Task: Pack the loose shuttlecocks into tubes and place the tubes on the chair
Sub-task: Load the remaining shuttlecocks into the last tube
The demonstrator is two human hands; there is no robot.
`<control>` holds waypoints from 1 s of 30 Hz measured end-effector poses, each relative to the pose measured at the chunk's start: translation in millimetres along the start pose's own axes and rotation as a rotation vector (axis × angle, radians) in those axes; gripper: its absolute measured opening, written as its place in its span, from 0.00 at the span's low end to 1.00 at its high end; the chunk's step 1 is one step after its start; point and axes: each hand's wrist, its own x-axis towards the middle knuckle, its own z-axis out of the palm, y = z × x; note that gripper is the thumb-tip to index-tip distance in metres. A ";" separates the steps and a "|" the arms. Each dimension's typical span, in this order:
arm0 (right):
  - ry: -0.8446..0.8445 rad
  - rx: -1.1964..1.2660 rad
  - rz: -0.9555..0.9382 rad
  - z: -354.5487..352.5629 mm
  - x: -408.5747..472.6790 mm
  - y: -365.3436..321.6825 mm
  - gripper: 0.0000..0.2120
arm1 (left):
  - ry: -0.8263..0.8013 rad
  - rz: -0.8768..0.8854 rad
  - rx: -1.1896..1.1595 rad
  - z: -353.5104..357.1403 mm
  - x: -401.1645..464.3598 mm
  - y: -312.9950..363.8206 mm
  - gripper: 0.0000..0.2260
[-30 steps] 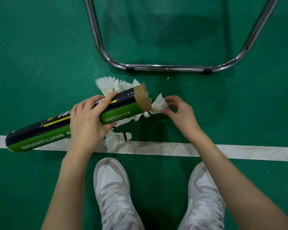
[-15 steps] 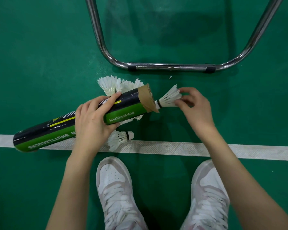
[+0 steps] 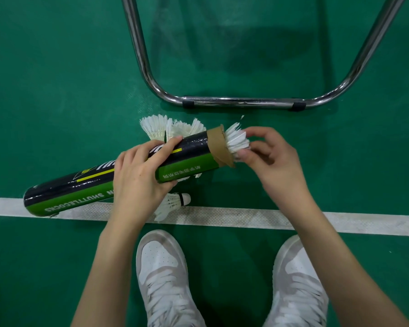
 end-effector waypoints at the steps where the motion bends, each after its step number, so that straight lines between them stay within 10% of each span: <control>1: -0.020 0.032 0.007 2.4 -1.5 0.2 0.14 | 0.002 0.002 -0.002 0.0 0.1 0.3 0.39; 30: -0.087 -0.073 0.039 24.8 -6.7 0.0 0.19 | -0.003 0.008 -0.012 -2.2 2.2 12.5 0.39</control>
